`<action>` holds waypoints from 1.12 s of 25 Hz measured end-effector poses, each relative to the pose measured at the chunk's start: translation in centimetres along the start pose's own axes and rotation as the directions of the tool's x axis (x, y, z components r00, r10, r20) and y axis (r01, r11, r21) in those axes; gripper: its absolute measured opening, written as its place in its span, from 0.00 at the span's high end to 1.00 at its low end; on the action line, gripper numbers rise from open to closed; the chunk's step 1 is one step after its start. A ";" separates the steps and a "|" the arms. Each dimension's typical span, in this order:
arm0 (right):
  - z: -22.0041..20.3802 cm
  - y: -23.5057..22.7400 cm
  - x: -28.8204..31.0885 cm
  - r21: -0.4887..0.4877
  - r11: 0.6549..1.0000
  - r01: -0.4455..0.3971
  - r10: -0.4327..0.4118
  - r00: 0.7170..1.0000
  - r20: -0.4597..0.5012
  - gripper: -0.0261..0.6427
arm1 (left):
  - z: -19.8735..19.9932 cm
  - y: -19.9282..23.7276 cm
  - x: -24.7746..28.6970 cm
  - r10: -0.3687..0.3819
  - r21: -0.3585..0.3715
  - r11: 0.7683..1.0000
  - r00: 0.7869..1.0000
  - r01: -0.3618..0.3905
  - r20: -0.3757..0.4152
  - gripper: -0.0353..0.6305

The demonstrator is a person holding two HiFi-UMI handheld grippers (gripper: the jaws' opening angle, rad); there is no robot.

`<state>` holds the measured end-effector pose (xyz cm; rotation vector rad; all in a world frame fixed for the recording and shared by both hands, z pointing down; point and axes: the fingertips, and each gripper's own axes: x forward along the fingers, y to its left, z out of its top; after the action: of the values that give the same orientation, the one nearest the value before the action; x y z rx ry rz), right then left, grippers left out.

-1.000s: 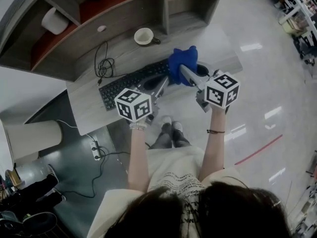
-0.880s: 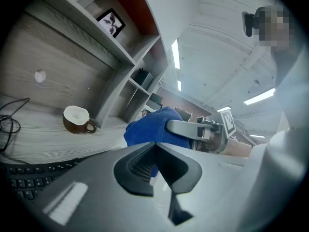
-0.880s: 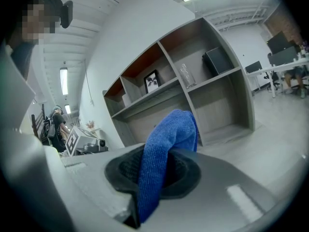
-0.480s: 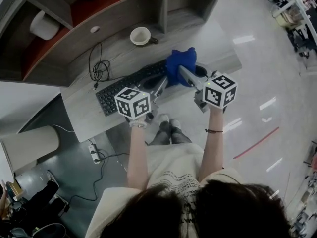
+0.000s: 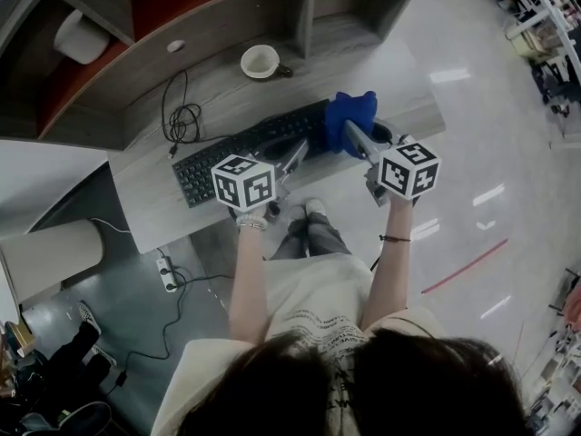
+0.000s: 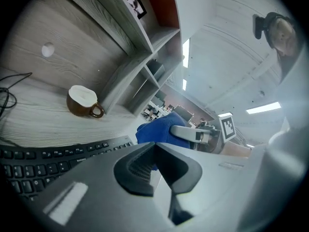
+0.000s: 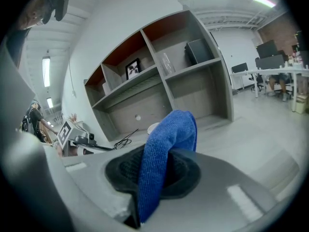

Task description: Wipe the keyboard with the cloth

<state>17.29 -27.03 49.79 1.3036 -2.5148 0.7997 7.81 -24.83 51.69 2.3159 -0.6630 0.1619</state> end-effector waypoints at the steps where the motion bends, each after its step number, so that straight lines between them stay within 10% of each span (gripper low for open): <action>1: 0.0 -0.5 0.0 0.000 1.000 0.003 -0.003 1.000 -0.008 0.87 | -0.2 0.1 0.3 0.006 -0.008 1.000 1.000 -0.006 -0.004 0.94; 28: -1.5 -3.3 3.0 -0.061 0.987 -0.149 0.138 0.978 -0.156 0.87 | -0.6 0.7 4.2 0.138 -0.080 0.987 0.990 -0.136 0.022 0.94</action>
<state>18.06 -29.86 53.55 1.0072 -2.5125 0.7966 11.14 -26.61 53.85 2.2016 -0.8286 0.1651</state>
